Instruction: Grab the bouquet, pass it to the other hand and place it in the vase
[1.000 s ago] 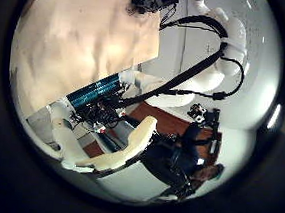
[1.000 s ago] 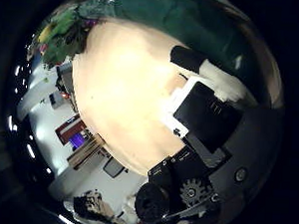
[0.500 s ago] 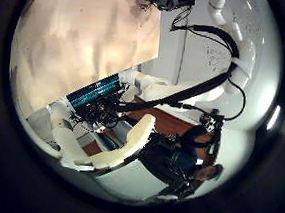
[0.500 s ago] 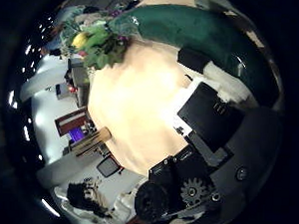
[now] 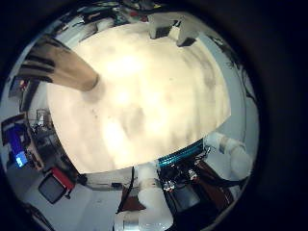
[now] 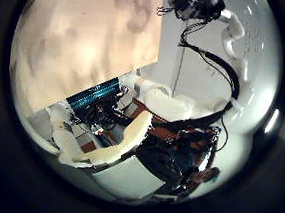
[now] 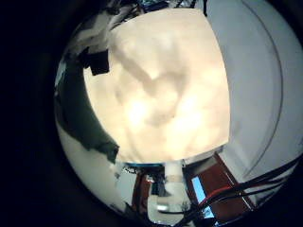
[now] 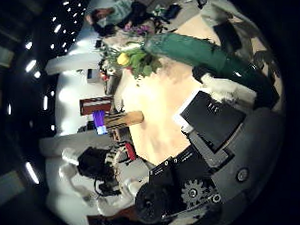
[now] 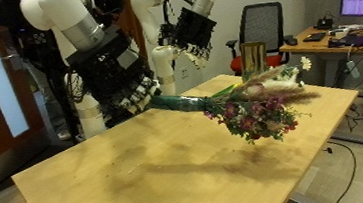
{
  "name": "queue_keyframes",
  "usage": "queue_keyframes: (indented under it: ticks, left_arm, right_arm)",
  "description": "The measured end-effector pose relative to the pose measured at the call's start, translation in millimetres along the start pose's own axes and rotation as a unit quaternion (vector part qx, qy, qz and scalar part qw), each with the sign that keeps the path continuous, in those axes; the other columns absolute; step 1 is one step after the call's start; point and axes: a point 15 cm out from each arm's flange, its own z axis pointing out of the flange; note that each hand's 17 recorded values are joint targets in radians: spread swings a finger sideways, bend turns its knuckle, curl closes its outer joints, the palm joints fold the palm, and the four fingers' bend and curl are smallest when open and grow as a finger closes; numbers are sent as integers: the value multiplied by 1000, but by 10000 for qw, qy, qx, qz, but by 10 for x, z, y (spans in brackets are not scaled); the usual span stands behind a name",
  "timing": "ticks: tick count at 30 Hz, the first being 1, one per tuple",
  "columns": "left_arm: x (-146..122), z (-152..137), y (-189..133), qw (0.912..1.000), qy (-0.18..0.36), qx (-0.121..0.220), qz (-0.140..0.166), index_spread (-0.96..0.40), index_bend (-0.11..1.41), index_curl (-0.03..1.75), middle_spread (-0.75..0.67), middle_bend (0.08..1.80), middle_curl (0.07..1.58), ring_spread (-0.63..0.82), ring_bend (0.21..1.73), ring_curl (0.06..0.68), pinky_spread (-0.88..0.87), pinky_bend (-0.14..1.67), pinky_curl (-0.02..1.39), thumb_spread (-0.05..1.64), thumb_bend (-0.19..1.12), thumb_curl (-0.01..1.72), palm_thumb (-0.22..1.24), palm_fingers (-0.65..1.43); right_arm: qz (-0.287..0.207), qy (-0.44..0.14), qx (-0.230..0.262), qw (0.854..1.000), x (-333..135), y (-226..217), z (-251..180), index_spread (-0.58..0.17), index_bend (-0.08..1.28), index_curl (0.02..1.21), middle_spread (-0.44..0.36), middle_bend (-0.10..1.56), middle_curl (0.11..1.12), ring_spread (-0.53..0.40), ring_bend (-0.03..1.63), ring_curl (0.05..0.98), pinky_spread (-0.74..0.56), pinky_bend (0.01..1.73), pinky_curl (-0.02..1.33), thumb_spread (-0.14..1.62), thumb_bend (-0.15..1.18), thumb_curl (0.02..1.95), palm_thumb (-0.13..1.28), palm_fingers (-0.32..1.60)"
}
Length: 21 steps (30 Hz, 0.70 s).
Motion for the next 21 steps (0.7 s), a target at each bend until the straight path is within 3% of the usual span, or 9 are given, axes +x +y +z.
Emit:
queue_keyframes:
  ticks: [5,10,13,14,16,17,18,21]
  left_arm:
    - [-3,-37,-74,9999,124,34,-35,303,171,319,334,264,345,488,482,199,456,190,278,908,-31,305,323,175]
    - [33,-94,-50,9999,111,69,-8,298,174,322,326,260,344,486,482,200,455,188,276,910,-30,303,323,179]
    - [47,-104,-28,9999,100,93,13,297,173,322,327,259,344,486,481,200,454,188,275,910,-30,303,323,180]
    - [50,-104,-21,9999,98,97,21,299,174,323,327,258,343,486,480,200,454,187,275,917,-29,302,325,181]
    - [50,-101,-10,9999,100,98,48,300,174,323,327,258,343,485,479,200,454,187,274,919,-30,302,326,181]
    - [57,-97,-7,9999,105,97,48,300,174,324,327,258,343,485,479,200,454,187,274,920,-30,302,326,181]
    - [57,-90,-5,9999,109,88,39,300,175,324,328,253,343,485,480,201,454,189,274,921,-30,302,326,180]
    - [39,-66,9,9999,104,50,59,301,174,325,335,251,342,485,480,201,454,188,274,922,-30,301,326,180]
  right_arm:
    - [-53,-557,252,9981,-122,193,-242,-357,913,1159,-162,1275,886,-200,1407,668,-230,1322,718,577,-1,907,1236,1124]
    - [110,-414,56,9991,-13,334,-206,-351,933,1157,-159,1292,878,-201,1414,671,-223,1299,744,496,-13,938,1222,1122]
    - [294,27,-194,9994,239,450,-165,-348,893,1136,-162,1241,857,-204,1399,650,-267,1271,721,664,-75,874,992,1116]
    - [359,203,-303,9987,348,501,-135,-347,797,1102,-170,1180,827,-215,1369,629,-343,1225,689,709,-100,827,854,1029]
    - [454,429,-617,9961,505,628,38,-352,683,1057,-190,1097,786,-230,1308,597,-427,1178,645,802,-55,766,799,965]
    - [529,479,-816,9941,589,708,181,-341,607,1036,-192,1048,771,-233,1251,596,-439,1108,648,866,-35,731,795,671]
    - [598,534,-934,9924,678,756,311,-331,546,982,-190,974,732,-229,1133,547,-398,989,602,938,-24,693,787,366]
    - [769,790,-1023,9886,902,755,628,-315,518,907,-189,903,684,-183,1056,500,-227,790,538,1013,-25,634,774,171]
